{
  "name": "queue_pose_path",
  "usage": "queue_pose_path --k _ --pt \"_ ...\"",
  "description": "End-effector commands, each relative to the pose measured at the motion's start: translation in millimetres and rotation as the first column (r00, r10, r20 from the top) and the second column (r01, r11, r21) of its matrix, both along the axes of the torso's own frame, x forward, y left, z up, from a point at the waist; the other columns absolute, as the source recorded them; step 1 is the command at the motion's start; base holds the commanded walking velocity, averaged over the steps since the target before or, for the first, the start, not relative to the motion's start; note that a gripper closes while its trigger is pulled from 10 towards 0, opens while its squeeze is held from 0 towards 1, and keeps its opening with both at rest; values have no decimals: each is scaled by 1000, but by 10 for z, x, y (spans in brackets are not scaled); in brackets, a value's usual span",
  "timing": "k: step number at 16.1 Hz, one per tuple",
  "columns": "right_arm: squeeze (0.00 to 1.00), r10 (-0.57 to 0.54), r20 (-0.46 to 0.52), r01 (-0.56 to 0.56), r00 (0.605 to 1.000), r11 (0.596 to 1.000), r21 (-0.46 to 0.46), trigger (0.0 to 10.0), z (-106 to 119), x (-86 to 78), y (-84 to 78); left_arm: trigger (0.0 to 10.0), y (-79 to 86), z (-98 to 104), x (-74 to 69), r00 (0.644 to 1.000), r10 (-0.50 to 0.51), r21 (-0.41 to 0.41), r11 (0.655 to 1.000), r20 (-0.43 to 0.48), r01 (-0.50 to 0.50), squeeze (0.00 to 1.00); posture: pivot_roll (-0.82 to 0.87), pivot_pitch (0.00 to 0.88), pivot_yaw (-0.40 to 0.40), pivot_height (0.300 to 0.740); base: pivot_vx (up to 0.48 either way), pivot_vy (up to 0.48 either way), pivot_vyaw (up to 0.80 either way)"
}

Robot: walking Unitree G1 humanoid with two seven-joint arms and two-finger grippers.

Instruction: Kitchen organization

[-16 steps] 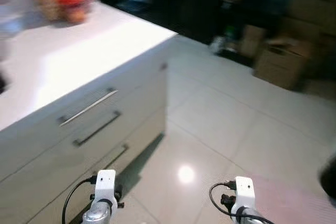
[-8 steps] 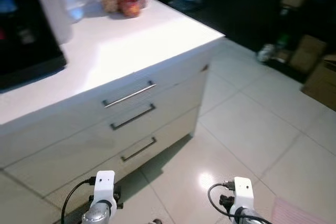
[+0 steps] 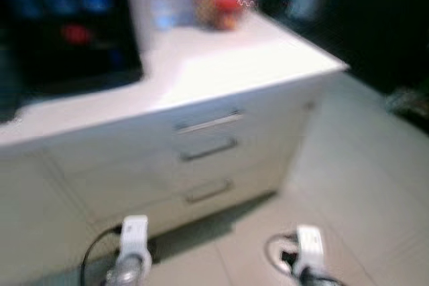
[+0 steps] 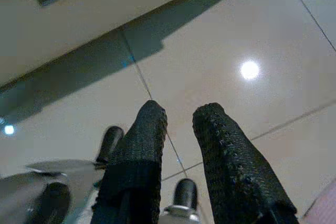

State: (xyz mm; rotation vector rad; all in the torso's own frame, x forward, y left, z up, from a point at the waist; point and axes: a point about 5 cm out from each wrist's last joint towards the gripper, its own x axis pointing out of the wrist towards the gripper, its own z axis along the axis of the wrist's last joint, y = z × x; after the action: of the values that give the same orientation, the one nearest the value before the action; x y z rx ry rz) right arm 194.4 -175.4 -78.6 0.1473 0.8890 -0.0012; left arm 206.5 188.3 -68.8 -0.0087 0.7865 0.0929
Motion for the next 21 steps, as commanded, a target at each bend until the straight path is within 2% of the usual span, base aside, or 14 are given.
queue_pose_path --k 1,8,15,21 --pt "0 4 2 -4 1000 1000 7 10000 1 6 30 10000 64 -24 -53 1000 18 10 1000 -21 -18 0 153 0 -4 740 0 0 800" --pt "0 11 -2 -11 1000 1000 7 10000 -9 -13 29 10000 67 -38 -81 999 20 10 1000 -28 -20 0 152 0 -5 740 0 0 800" --pt "0 23 -7 -23 1000 999 22 10000 -18 -27 62 10000 86 -60 -126 999 27 5 1000 -42 -27 0 161 0 -2 740 0 0 0" --pt "0 17 -10 -16 1000 999 37 10000 -21 -29 81 10000 102 -46 -105 999 39 8 999 -34 -39 0 167 0 -7 740 0 281 0"
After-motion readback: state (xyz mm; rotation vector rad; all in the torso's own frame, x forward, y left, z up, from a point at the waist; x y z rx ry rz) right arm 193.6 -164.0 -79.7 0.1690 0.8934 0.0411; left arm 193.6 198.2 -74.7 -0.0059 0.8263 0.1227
